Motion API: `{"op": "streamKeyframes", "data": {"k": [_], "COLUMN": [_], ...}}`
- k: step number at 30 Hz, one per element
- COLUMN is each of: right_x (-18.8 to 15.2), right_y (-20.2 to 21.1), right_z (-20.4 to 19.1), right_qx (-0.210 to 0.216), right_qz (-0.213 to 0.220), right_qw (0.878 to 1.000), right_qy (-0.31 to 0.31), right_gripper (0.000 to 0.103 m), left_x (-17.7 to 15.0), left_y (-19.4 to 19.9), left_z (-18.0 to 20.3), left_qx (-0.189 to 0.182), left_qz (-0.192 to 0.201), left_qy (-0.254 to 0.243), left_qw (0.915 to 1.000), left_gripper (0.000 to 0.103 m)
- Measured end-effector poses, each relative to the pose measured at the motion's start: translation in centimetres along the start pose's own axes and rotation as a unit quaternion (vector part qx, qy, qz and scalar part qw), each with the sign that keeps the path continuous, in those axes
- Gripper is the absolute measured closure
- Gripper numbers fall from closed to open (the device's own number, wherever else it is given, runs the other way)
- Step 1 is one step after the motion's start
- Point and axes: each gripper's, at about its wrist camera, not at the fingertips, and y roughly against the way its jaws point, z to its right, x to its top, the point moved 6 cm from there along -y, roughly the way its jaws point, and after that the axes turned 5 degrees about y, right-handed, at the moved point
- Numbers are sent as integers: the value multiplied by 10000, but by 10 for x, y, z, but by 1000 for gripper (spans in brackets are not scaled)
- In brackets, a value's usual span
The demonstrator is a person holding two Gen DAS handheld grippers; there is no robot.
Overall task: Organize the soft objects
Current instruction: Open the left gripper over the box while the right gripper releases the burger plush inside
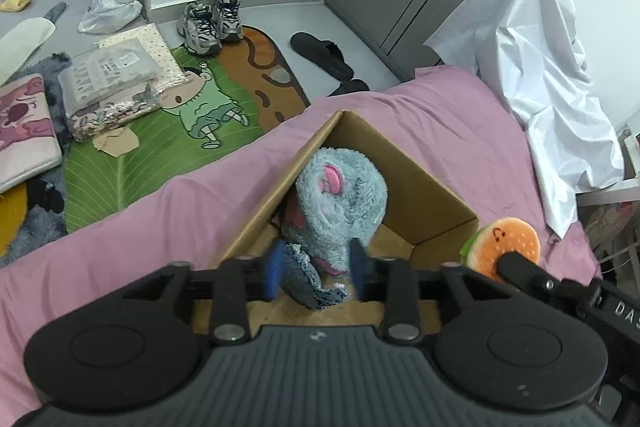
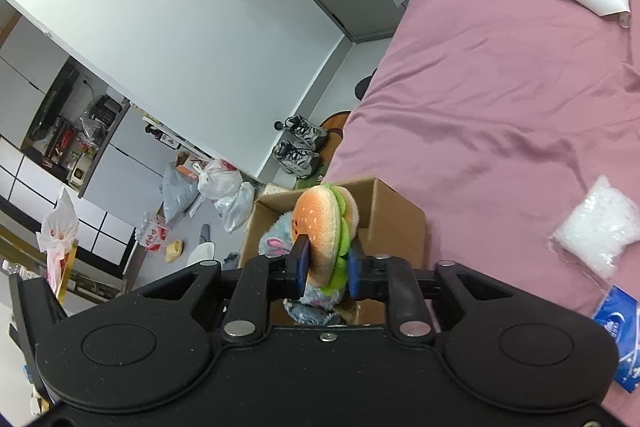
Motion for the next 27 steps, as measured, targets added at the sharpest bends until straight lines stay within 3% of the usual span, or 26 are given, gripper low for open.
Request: {"op": "streamKeyframes", "data": {"k": [3,6,15,20,27], "right_x": [-1,0,-3,-2,-5], "right_y": [0,6,23,37,62], "right_z": [2,5,2,2,6], "right_qx": [-62,-121,-306,-443,-733], "right_qz": [22,131,221,152,22], "right_qw": [10000,9997,9993,9989,9967], "right_qy": [-53,-155,-48,51,354], "right_gripper": [53,51,19,9,4], "left_x": [1,1,-6,-13,-25], "left_y": [4,9,30,39,52], "left_z": [1,2,7,10,23], "left_qx": [138,172,218,227,170], "left_qz": [73,144,249,231,265], "left_qy": [-104,-147,-381,-458,-611], "left_qw": [9998,9996,9987,9984,9976], "left_gripper": [35,21,9,3,1]}}
